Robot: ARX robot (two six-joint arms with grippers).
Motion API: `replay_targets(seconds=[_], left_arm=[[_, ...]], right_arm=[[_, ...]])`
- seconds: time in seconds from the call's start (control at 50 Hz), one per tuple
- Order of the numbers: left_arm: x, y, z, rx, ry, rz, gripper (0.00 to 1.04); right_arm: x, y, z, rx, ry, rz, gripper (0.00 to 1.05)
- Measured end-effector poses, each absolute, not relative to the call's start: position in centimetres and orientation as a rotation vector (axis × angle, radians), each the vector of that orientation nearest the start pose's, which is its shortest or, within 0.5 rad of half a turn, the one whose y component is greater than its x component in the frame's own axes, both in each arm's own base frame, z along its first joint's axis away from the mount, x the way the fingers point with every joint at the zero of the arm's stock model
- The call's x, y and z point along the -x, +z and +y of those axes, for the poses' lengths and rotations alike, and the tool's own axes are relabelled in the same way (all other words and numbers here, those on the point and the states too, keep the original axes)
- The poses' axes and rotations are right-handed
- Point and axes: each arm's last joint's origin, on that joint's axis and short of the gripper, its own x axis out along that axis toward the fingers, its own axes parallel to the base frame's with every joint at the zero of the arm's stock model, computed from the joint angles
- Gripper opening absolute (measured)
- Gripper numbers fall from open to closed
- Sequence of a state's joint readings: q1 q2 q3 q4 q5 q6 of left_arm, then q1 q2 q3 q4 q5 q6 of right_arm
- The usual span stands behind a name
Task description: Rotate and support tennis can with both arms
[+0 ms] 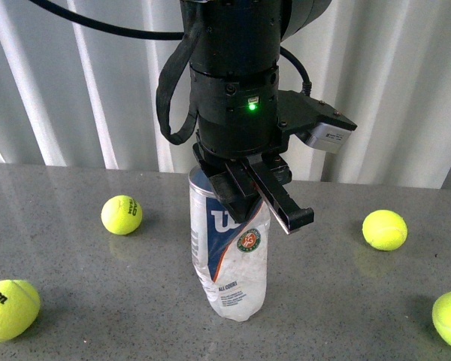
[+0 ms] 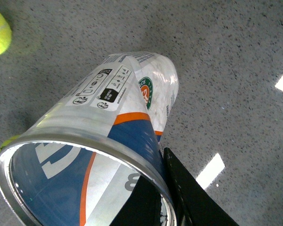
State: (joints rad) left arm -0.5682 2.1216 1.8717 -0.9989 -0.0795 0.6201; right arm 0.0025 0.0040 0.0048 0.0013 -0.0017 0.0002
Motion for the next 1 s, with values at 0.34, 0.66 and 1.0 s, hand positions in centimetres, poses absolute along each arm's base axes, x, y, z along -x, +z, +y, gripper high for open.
replay_targets(seconds=[0.34,0.66,1.0], left_arm=[[-37.0,23.3,-23.7,-0.785,-0.821,1.074,0.50],[-35.6,28.4,-22.4,-0.578,-0.793,0.944,0.98],[-32.5,32.2,-19.0,-0.176,-0.550,0.721,0.98]], right_arm=[[-9.8,16.5,0.0,0.000,0.004,-0.002,0.98],[-9.8,16.5,0.0,0.000,0.004,-0.002,0.98],[-9.8,16.5,0.0,0.000,0.004,-0.002,0.98]])
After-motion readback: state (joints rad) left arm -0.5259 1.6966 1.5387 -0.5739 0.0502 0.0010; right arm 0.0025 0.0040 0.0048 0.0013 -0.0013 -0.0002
